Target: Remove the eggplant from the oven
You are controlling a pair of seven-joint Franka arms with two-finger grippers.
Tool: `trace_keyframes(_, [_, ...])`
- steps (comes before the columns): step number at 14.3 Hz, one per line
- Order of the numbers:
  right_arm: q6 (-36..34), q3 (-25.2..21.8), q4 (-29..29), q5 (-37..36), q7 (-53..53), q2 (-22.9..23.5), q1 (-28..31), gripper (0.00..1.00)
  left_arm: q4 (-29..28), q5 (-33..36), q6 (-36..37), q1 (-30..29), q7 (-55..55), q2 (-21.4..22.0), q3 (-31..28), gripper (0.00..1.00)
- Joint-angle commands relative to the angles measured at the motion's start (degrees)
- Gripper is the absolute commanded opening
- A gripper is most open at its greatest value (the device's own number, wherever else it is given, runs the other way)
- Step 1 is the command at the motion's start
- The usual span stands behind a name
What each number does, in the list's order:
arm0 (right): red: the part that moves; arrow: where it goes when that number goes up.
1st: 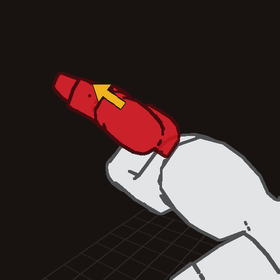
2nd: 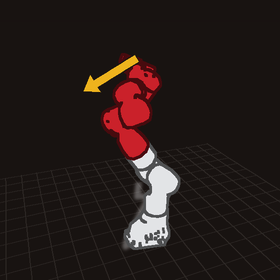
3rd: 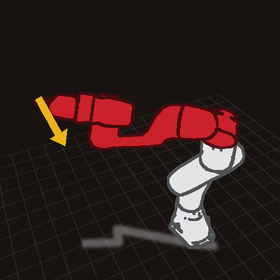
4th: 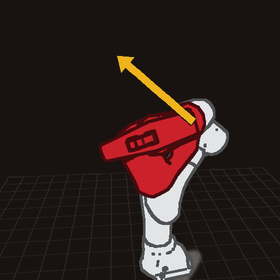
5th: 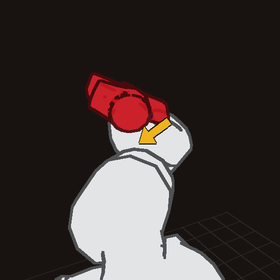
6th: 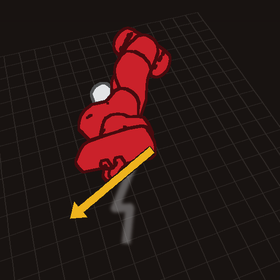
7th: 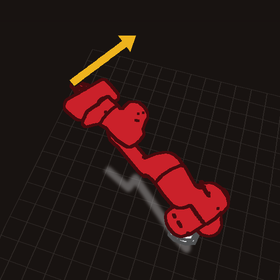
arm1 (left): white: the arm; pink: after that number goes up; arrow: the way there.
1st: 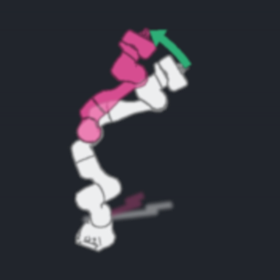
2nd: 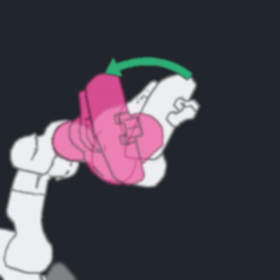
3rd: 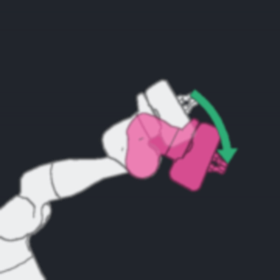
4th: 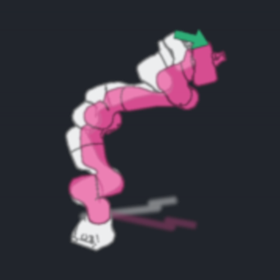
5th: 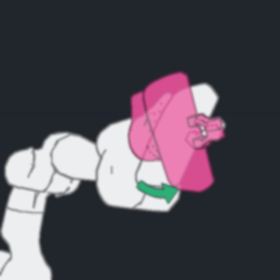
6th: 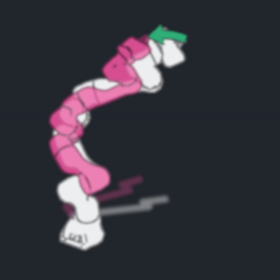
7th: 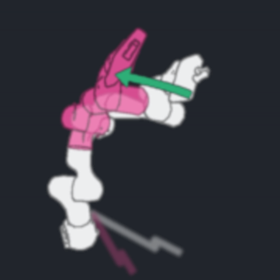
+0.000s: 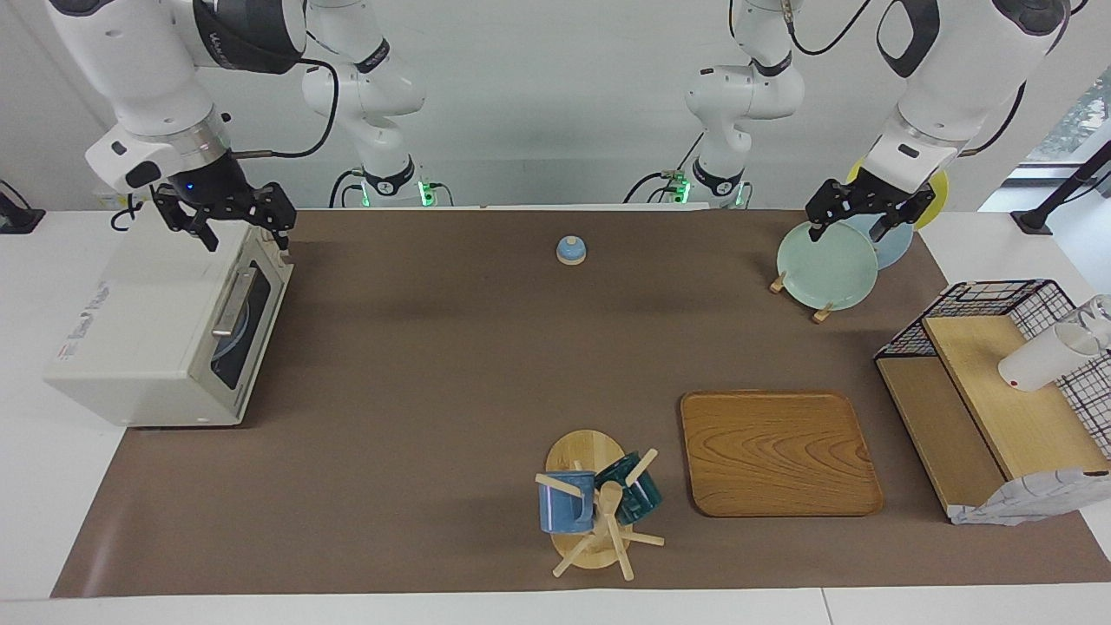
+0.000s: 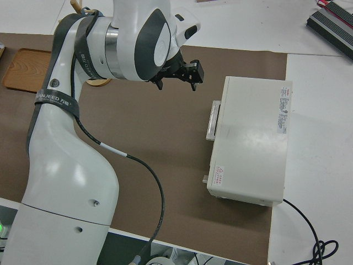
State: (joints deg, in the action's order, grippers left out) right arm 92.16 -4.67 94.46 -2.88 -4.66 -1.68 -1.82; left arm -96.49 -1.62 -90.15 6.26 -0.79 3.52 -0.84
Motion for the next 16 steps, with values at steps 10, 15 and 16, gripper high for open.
trace_keyframes(10, [1.0,0.2,2.4,1.7,0.1,-1.5,0.8,0.28,0.3,1.1,0.5,-0.1,0.3,0.3,0.1,1.00])
trace_keyframes(15, [12.9,-0.3,16.4,0.2,-2.5,-6.1,3.0,0.00,0.3,1.1,0.5,-0.1,0.3,0.3,0.1,1.00])
trace_keyframes(16, [13.1,-0.3,16.9,0.0,-2.5,-5.5,4.7,0.00,0.3,1.1,0.5,-0.1,0.3,0.3,0.1,1.00])
